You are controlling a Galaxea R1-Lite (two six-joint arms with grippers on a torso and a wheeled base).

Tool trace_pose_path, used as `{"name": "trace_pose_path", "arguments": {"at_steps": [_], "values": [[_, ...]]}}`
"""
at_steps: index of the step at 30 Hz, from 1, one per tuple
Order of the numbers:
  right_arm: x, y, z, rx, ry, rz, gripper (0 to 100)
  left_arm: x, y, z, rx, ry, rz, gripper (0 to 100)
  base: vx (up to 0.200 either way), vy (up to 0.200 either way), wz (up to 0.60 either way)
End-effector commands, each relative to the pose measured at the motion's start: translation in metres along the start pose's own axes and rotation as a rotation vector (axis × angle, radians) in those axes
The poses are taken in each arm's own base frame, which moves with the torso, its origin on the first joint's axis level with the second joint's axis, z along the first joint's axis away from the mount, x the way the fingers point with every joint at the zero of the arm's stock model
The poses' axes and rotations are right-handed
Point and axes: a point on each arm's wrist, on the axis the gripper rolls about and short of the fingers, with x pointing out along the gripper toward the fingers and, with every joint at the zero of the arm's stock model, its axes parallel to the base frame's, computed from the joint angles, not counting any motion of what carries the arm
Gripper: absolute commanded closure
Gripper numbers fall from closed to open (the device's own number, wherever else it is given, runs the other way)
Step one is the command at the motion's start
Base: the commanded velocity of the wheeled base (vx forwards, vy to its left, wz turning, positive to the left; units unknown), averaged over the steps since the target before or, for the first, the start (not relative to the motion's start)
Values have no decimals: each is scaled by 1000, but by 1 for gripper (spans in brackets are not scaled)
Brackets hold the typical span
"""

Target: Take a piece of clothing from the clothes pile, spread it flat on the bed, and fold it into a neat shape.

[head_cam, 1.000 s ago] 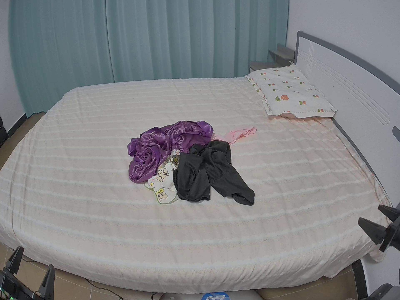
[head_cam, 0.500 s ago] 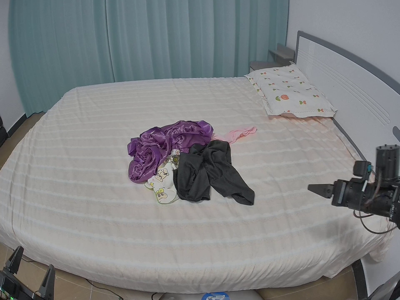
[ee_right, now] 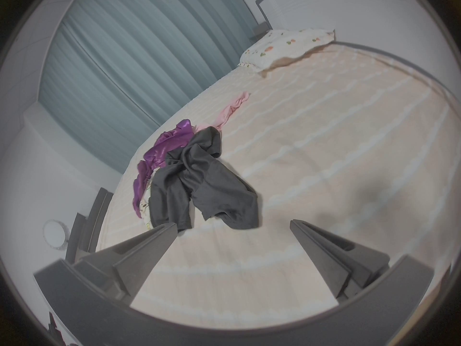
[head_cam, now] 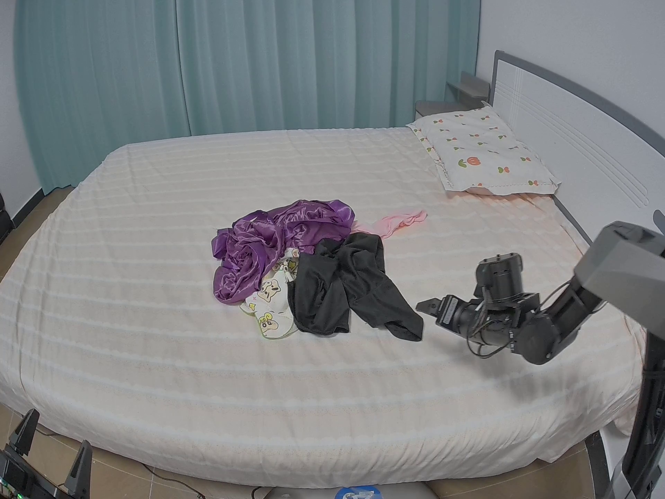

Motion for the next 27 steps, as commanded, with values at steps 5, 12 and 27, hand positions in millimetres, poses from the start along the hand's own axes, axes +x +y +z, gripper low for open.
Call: {"name": "trace_pose_path", "arguments": {"at_steps": [5,12,27], "values": [[76,-13,-31,25,-16,-59,0,1,0,-5,0,7,-1,0,0,0,0],[95,-7,-29,21,-48,-26,0,1,0,-5,-1,9,1,0,0,0,0],[102,3,-25,23,-77,29,100,0,0,-5,-9,8,1,0,0,0,0]]}}
